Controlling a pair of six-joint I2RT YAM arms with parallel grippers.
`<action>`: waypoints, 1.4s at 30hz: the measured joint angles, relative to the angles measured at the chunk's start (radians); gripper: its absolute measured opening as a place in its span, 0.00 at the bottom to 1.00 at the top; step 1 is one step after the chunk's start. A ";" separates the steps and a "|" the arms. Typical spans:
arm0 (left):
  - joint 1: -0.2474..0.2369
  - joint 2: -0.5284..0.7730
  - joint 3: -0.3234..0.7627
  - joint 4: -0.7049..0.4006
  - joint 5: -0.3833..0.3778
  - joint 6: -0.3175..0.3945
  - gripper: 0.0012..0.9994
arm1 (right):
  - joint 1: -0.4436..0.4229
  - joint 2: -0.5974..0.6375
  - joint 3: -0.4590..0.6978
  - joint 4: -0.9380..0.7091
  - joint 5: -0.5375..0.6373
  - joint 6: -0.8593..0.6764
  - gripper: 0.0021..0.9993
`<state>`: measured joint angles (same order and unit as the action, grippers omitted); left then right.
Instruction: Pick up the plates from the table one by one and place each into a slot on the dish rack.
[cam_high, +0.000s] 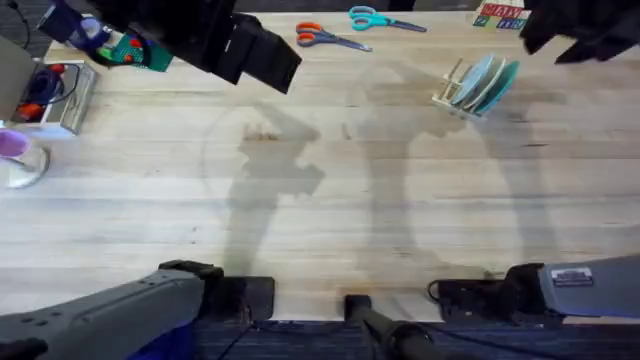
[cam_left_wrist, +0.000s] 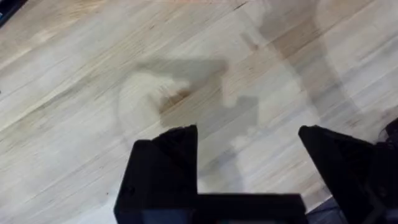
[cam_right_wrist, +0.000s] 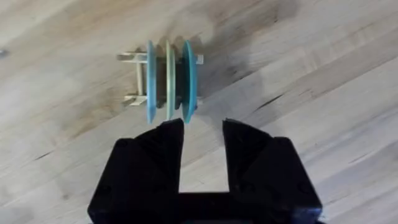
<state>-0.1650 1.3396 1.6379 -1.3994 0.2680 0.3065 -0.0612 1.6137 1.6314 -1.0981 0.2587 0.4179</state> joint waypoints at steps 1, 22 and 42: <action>0.000 0.000 0.000 0.000 0.000 0.000 0.99 | 0.000 -0.023 0.000 -0.001 -0.008 0.000 0.39; 0.000 0.000 0.000 -0.056 0.000 0.000 0.99 | 0.000 -0.334 0.000 -0.266 -0.177 -0.211 1.00; 0.000 0.000 0.000 -0.056 0.000 0.000 0.99 | 0.000 -0.573 -0.239 -0.214 -0.177 -0.397 1.00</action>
<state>-0.1650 1.3396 1.6379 -1.4551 0.2680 0.3065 -0.0612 1.0411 1.3920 -1.3121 0.0818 0.0211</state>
